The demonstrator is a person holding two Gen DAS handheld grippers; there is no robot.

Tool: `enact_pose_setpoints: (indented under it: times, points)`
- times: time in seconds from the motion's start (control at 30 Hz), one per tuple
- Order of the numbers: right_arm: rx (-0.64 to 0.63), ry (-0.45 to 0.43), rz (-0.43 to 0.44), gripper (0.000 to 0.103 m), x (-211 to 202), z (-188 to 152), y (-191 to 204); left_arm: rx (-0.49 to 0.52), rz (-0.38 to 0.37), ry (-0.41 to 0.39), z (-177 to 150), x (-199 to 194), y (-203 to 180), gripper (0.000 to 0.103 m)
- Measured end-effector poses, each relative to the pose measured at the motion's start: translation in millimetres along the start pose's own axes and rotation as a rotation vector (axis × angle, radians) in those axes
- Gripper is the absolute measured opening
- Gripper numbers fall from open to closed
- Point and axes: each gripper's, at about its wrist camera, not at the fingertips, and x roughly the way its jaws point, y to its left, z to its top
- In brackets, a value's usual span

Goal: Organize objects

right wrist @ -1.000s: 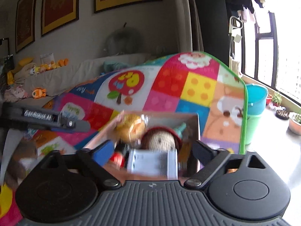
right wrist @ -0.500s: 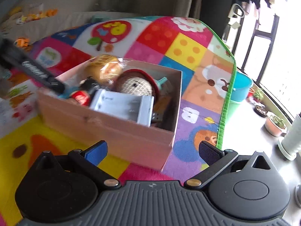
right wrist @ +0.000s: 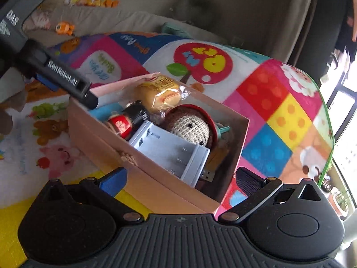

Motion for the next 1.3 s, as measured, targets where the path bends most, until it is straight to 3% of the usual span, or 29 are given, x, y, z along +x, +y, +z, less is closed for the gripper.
enact_pose_setpoints:
  times: [0.2, 0.33, 0.47, 0.6, 0.67, 0.7, 0.77, 0.8, 0.87, 1.3]
  points:
    - [0.054, 0.045, -0.065, 0.103, -7.2, -10.9, -8.2, -0.051, -0.057, 0.011, -2.1, 11.7, 7.7, 0.103]
    - [0.235, 0.086, -0.030, 0.103, -35.1, -30.9, -23.6, -0.005, -0.037, -0.119, -16.7, -18.8, 1.5, 0.102]
    - [0.337, 0.105, 0.012, 0.103, -67.7, -59.0, -18.9, 0.031, -0.081, -0.239, -45.1, -77.8, -7.0, 0.102]
    - [0.396, 0.149, 0.025, 0.103, -84.5, -83.0, -3.2, 0.104, -0.140, -0.172, -97.6, -113.1, -27.2, 0.102]
    - [0.436, 0.186, -0.003, 0.103, -84.2, -95.5, 3.5, 0.123, -0.158, -0.120, -125.7, -115.2, -40.3, 0.102]
    - [0.456, 0.164, -0.011, 0.103, -84.8, -99.5, 3.9, 0.134, -0.159, -0.094, -137.8, -112.8, -47.0, 0.102]
    - [0.476, 0.152, -0.029, 0.103, -87.3, -102.7, 5.0, 0.149, -0.128, -0.070, -154.5, -102.7, -58.6, 0.102]
    - [0.488, 0.152, -0.032, 0.103, -87.3, -102.7, 4.8, 0.176, -0.088, -0.102, -161.8, -100.2, -63.8, 0.102]
    - [0.482, 0.153, -0.039, 0.103, -87.2, -102.9, 5.3, 0.227, -0.035, -0.102, -164.2, -98.4, -73.4, 0.102]
    - [0.522, 0.094, -0.074, 0.103, -83.2, -105.8, -0.2, 0.190, -0.008, -0.116, -162.9, -94.5, -74.5, 0.102]
